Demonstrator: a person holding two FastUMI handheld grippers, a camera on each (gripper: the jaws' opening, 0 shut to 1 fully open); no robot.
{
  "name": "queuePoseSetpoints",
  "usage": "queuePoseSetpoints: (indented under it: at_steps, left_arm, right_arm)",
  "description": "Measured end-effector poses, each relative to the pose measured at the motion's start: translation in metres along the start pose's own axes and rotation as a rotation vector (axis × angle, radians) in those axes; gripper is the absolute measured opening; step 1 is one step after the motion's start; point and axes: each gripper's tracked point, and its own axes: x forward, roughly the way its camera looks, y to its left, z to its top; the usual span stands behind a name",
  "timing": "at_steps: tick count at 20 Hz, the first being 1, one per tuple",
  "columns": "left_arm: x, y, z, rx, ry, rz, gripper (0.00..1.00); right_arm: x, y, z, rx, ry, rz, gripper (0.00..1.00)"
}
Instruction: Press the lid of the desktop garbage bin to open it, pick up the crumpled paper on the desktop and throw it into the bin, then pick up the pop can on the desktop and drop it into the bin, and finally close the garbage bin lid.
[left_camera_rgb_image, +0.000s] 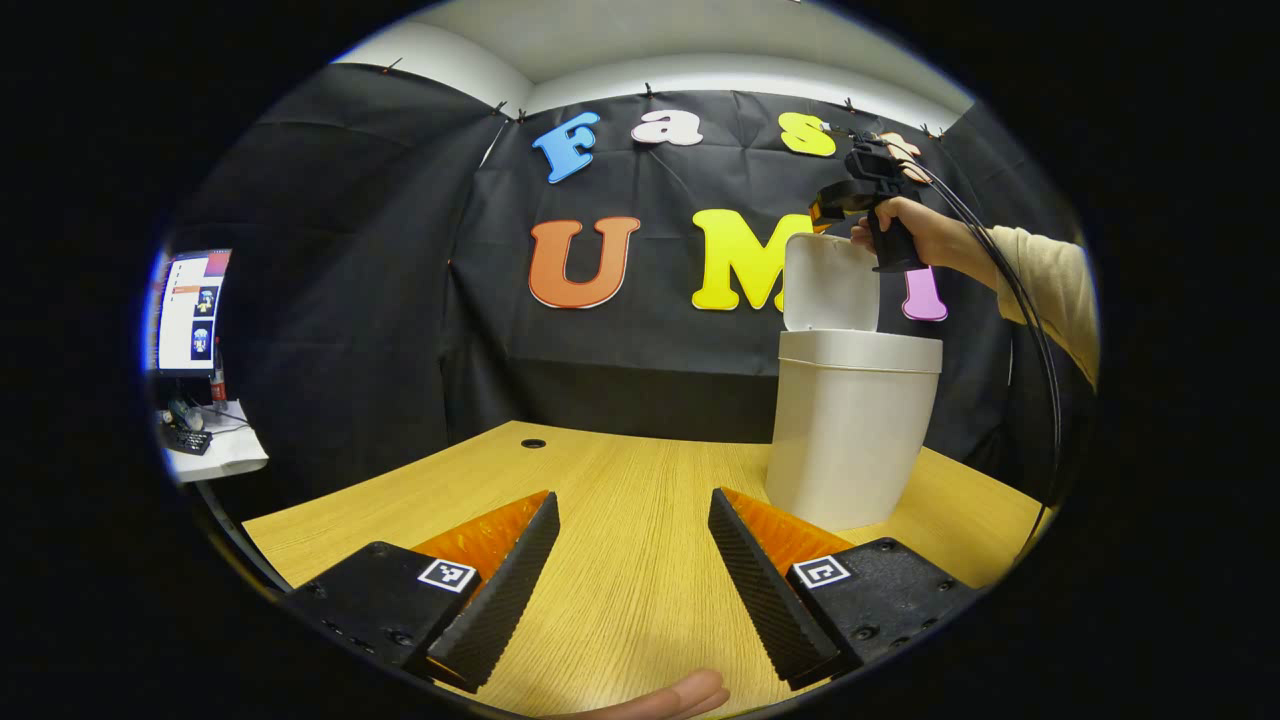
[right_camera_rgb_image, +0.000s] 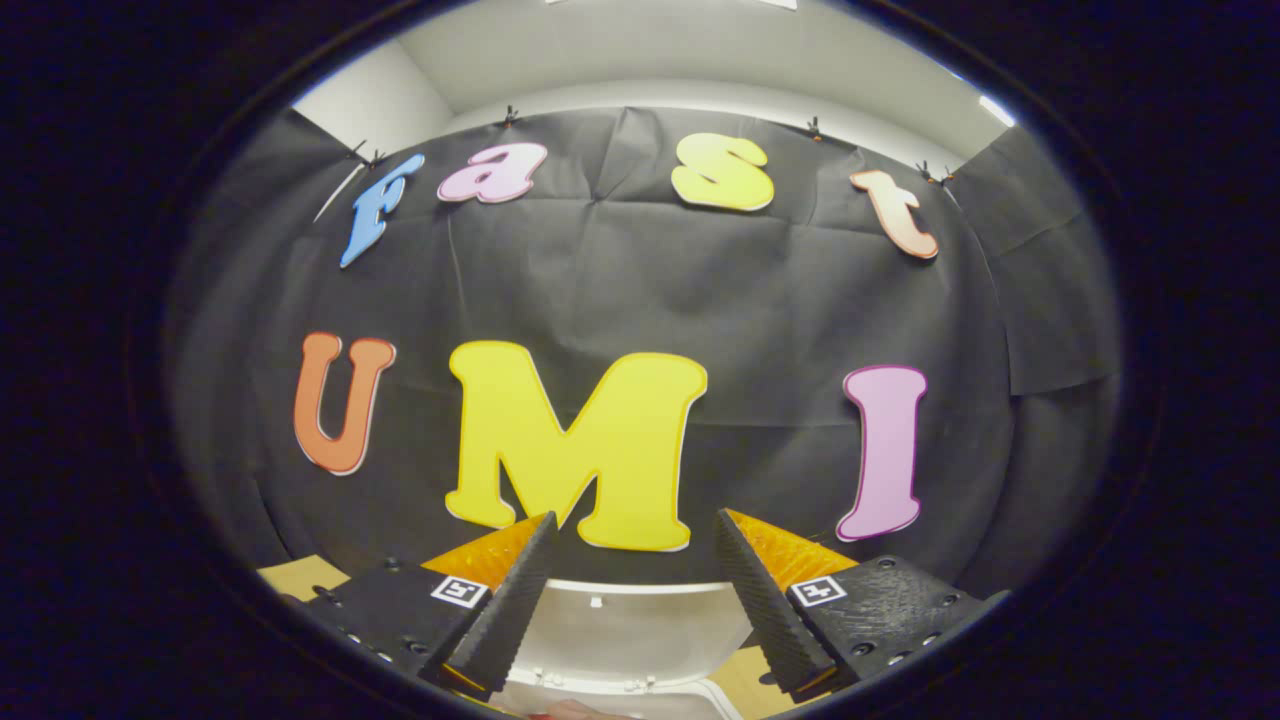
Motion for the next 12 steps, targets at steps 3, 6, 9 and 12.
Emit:
queuePoseSetpoints:
  at_steps: [3,6,9,12]
  left_arm:
    - [-0.001,0.0,0.002,0.003,-0.006,0.007,0.99]
    - [-0.004,-0.007,0.005,0.004,-0.022,-0.007,0.99]
    - [-0.006,-0.017,0.002,0.009,-0.015,-0.029,0.99]
    - [-0.006,-0.025,-0.001,0.021,-0.001,-0.041,0.99]
  right_arm:
    - [-0.007,0.003,-0.003,0.068,0.044,0.031,0.93]
    - [-0.023,0.002,-0.007,0.075,0.064,0.052,0.94]
    - [-0.044,0.001,-0.012,0.073,0.085,0.068,0.93]
    - [-0.064,-0.005,-0.025,0.061,0.135,0.064,0.94]
